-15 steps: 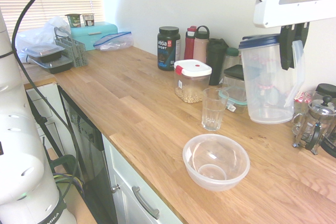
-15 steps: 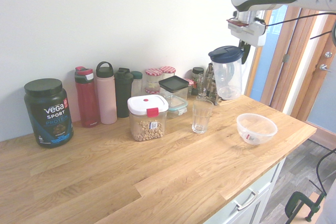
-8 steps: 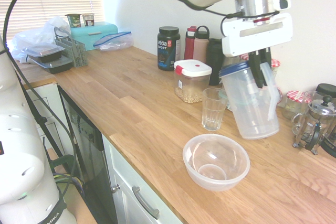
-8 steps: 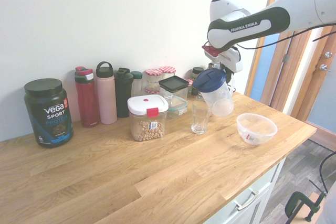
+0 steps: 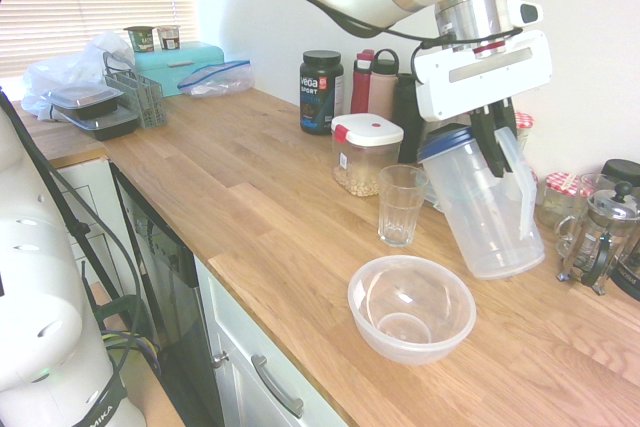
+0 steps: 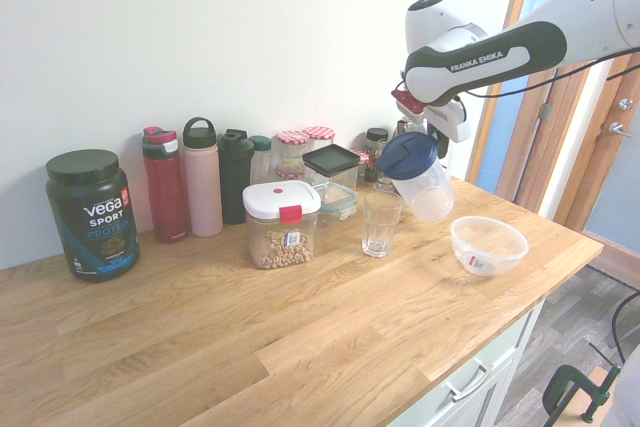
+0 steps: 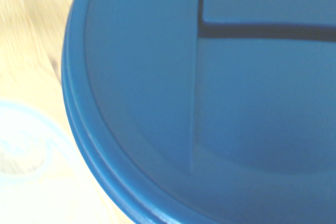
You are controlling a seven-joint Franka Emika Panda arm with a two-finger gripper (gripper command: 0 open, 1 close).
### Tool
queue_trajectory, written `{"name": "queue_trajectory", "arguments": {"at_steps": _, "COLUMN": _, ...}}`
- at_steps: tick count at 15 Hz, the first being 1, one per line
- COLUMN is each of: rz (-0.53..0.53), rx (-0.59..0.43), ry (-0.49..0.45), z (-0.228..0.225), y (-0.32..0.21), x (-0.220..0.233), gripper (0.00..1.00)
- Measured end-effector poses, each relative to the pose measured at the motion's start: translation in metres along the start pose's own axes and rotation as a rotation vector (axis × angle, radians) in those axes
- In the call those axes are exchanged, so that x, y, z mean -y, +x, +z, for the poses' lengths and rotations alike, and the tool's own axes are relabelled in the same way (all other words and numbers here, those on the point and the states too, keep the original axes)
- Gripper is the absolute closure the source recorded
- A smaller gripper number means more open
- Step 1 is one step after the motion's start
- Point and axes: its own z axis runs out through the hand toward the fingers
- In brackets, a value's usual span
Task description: Pour me some water
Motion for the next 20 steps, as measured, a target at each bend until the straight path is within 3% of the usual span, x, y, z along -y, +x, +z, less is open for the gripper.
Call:
{"name": "queue_trajectory", "arguments": {"at_steps": 12, "rz": -0.134, "rx": 0.069, "ry": -0.231, "z": -0.01, "y": -0.018, "x": 0.048, "gripper": 1.0}}
{"name": "queue_trajectory", "arguments": {"at_steps": 20, "rz": -0.166, "rx": 0.076, "ry": -0.269, "z": -0.021, "y": -0.007, "x": 0.075, "gripper": 1.0}}
